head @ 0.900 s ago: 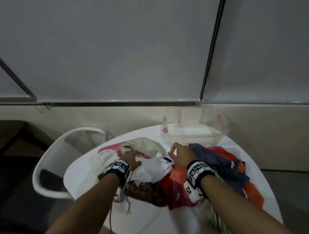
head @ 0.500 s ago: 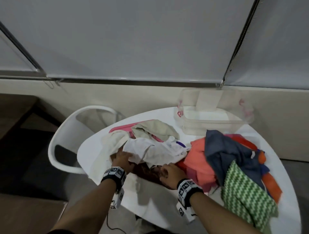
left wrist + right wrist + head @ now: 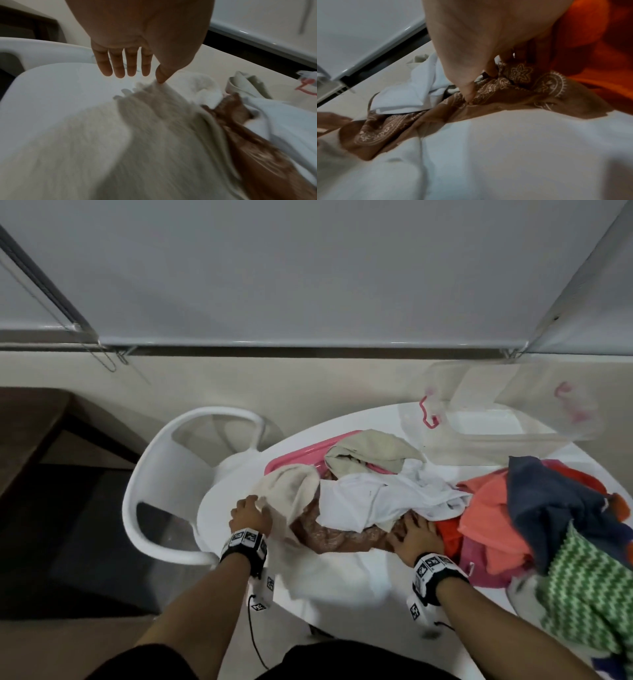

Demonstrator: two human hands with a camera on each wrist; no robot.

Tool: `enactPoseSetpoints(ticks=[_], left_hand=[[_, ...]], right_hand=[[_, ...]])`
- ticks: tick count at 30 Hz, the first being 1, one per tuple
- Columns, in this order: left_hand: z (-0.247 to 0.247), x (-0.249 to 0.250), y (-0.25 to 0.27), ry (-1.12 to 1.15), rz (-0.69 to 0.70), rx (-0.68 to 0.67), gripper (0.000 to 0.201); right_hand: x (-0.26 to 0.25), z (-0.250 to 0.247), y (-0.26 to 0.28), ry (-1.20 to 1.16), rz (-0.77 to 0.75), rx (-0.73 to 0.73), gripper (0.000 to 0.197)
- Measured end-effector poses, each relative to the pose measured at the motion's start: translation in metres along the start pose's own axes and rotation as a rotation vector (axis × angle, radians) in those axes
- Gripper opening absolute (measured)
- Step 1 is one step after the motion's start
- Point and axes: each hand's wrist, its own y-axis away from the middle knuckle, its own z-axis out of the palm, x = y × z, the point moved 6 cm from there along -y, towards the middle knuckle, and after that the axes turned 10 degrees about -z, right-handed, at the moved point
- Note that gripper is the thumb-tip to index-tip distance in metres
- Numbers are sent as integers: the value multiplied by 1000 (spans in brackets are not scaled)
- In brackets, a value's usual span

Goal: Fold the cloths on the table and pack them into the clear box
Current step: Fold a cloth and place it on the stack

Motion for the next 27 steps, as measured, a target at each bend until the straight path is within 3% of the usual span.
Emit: enactPoseSetpoints(ticks=[4,6,9,11,13,14,16,18,21,23,27], left_hand=[[-3,-15,-34,89,-99,-81,59],[-3,-14,-44,74,-109,-116,76],[0,-1,-51,3,-43,-136,89],[5,13,-53,-87,39,-145,86],[9,28,-53,-171,98,-141,82],[9,34,-53,-176,105,-140,80],[13,45,-57,-101,86,-185,76],[12,55,-64,27,76,-247,65],[2,72,-68,11,152,-242,44],[-8,84,-65,-25,204,-194,41],[-36,106,-50,243,276,-163,38]], right_hand=[[-13,-2,-9,-65,202,-13,84],[-26,-14,-8,-8,243,73,70],[-60,-29,-10,65,-7,268,28],[-84,-27,-12,-49,-250,314,10],[-101,-20,-12,-130,-400,232,18],[-107,-14,-14,-130,-432,152,31],[-110,-4,-18,-59,-431,-7,51],[-111,-3,-22,19,-422,-65,58],[-111,-5,-32,96,-373,-111,62],[-112,-7,-41,140,-330,-118,62],[-116,-7,-53,106,-264,-133,61]])
